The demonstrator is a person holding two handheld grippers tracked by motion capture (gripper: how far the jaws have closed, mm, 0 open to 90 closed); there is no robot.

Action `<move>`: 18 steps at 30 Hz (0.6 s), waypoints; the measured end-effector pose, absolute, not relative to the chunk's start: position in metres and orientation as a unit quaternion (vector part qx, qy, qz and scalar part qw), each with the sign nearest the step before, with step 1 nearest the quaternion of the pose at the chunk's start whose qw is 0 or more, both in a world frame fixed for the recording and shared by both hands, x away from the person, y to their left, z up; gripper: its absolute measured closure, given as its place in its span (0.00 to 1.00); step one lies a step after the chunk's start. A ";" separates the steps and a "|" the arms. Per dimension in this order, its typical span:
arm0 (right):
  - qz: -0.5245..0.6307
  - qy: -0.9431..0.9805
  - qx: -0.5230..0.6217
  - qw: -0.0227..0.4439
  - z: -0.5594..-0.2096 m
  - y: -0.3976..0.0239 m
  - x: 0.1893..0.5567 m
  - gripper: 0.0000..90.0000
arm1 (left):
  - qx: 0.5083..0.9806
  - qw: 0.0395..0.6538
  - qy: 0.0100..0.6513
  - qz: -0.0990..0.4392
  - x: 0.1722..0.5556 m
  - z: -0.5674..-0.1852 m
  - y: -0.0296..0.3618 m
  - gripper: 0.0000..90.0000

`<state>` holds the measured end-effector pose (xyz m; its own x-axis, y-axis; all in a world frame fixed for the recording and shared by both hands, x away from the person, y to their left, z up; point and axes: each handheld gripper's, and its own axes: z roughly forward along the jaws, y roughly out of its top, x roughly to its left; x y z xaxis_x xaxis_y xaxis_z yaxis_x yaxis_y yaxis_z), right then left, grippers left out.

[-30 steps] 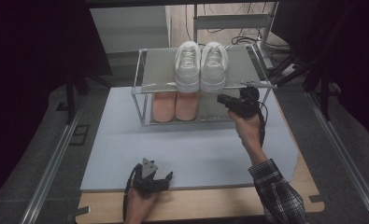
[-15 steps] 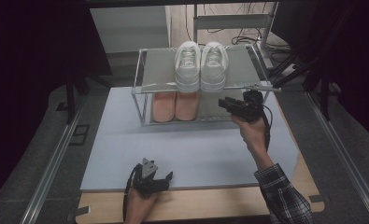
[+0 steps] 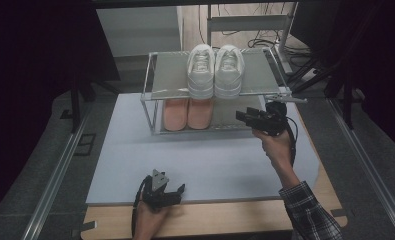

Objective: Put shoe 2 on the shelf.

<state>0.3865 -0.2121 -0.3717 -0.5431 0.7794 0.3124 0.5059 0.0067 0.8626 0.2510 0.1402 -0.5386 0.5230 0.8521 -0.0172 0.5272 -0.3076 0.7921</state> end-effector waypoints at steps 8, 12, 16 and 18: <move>0.526 0.710 0.449 0.131 -0.375 -0.217 0.380 0.42 | 0.782 0.389 0.441 0.209 0.251 -0.539 0.140 0.17; 0.523 0.716 0.442 0.134 -0.376 -0.219 0.375 0.39 | 0.781 0.389 0.441 0.209 0.251 -0.539 0.140 0.17; 0.516 0.724 0.437 0.138 -0.378 -0.220 0.371 0.36 | 0.781 0.389 0.441 0.209 0.251 -0.539 0.140 0.17; 0.514 0.727 0.434 0.139 -0.379 -0.221 0.369 0.35 | 0.781 0.389 0.441 0.209 0.251 -0.539 0.140 0.17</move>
